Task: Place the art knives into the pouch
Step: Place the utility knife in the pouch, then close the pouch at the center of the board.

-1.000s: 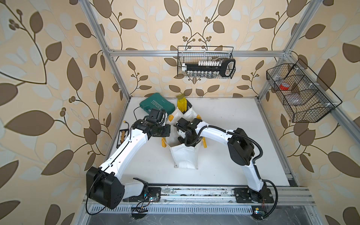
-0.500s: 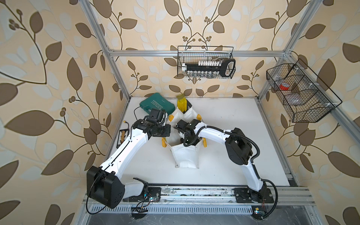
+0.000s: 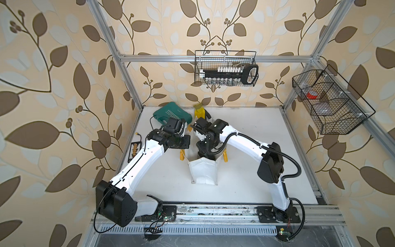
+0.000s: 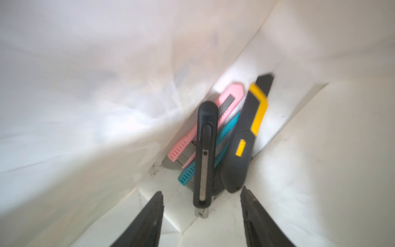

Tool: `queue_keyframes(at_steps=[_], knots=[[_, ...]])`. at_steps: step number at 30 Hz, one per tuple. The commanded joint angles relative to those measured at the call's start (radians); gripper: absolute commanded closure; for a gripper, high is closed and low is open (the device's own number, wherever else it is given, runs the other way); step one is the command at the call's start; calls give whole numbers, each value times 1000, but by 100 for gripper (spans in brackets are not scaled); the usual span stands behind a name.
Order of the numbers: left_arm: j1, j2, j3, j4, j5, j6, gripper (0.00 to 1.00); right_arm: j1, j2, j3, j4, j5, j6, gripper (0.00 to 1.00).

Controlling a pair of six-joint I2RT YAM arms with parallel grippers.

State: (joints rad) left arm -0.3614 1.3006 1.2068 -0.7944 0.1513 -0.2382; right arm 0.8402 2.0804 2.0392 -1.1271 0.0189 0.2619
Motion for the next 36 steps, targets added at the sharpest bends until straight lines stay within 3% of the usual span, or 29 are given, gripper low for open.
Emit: queue_keyframes(at_steps=[1,4,9,13,17,24,27,32,36], knots=[[-5,-15,50,0,17,-22,100,-19,-94,36,-33,-9,-10,36],[-7,-18,56,4,30,-37,100,-46,-178,5,5,-29,4,31],[-10,-40,69,10,47,-65,100,-128,-362,-186,159,-116,47,15],[-10,-56,74,22,66,-84,100,-172,-432,-266,172,-64,54,7],[-10,-58,73,39,88,-95,87,-197,-490,-334,212,-93,62,0],[-10,-68,62,62,99,-112,47,-211,-550,-459,280,-144,110,0],[-10,-90,89,48,79,-104,37,-212,-571,-516,322,-185,140,0],[-6,-166,209,-40,-133,-50,20,-202,-591,-574,338,-184,166,0],[-2,-203,237,-105,-252,-60,13,-195,-611,-610,373,-194,203,0]])
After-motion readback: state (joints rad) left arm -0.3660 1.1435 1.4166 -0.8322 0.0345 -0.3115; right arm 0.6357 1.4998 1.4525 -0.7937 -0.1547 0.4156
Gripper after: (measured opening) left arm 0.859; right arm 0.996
